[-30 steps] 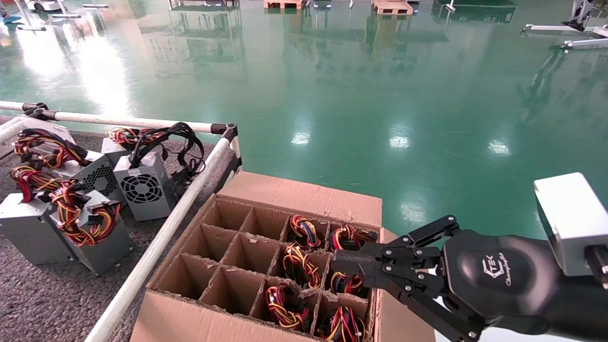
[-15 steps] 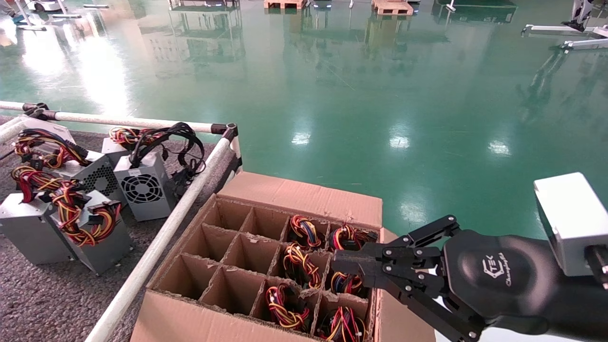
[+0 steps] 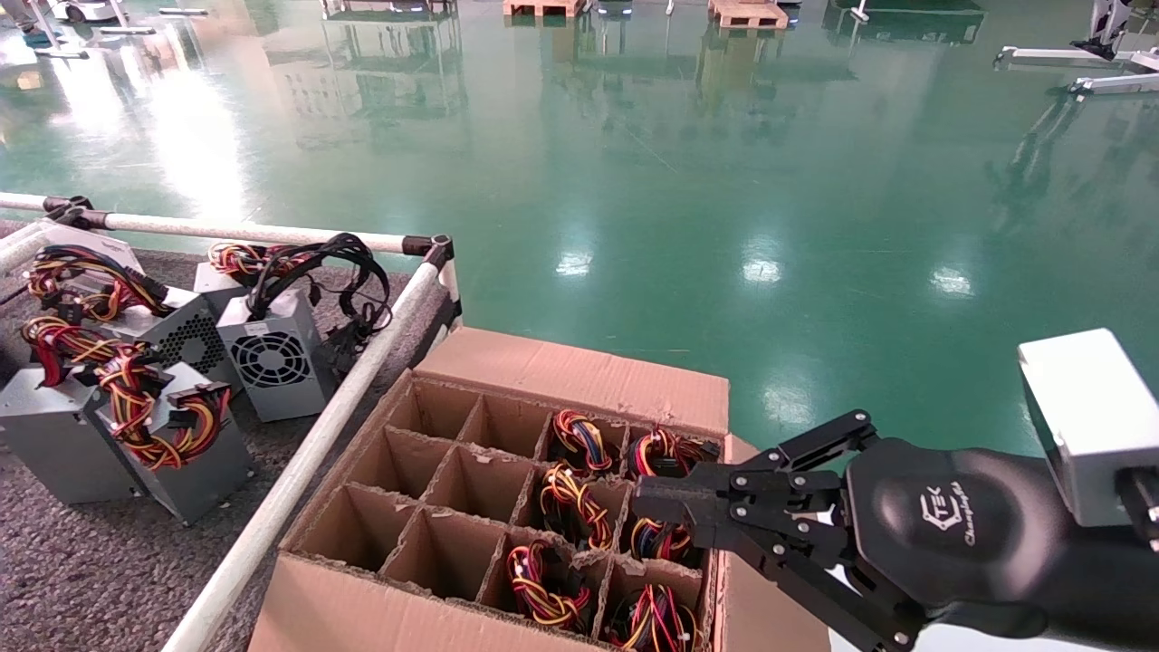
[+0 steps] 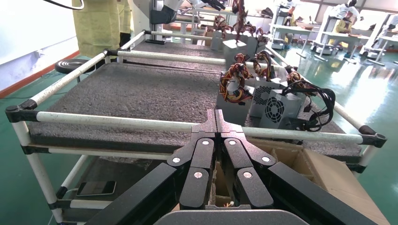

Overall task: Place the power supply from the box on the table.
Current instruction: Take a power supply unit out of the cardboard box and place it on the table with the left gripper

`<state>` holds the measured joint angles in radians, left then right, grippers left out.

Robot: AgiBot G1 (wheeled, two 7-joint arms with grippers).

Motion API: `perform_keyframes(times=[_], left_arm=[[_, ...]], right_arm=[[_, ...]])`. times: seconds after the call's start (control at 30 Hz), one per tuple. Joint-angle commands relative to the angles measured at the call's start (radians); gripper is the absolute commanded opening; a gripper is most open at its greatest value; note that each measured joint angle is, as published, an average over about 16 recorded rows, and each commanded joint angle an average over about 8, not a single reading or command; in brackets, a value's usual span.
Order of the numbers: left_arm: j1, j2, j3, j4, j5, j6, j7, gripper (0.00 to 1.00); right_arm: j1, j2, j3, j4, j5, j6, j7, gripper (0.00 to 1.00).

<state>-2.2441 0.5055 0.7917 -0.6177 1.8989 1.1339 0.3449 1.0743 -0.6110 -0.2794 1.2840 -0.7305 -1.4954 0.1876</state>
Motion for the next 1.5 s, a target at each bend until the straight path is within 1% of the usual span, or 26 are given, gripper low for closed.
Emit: perform_keyframes(times=[0.03, 0.87, 1.5], left_arm=[[0.006, 0.001, 0.008, 0.009, -0.006, 0.005, 0.000, 0.00], [0.078, 0.034, 0.066, 0.021, -0.101, 0.043, -0.009, 0.00], [0.089, 0.037, 0.093, 0.029, -0.140, 0.076, -0.009, 0.00]], right_arm=[[0.000, 0.000, 0.000, 0.000, 0.000, 0.000, 0.000, 0.00], [0.000, 0.000, 0.000, 0.000, 0.000, 0.000, 0.000, 0.00], [0.000, 0.000, 0.000, 0.000, 0.000, 0.000, 0.000, 0.00]])
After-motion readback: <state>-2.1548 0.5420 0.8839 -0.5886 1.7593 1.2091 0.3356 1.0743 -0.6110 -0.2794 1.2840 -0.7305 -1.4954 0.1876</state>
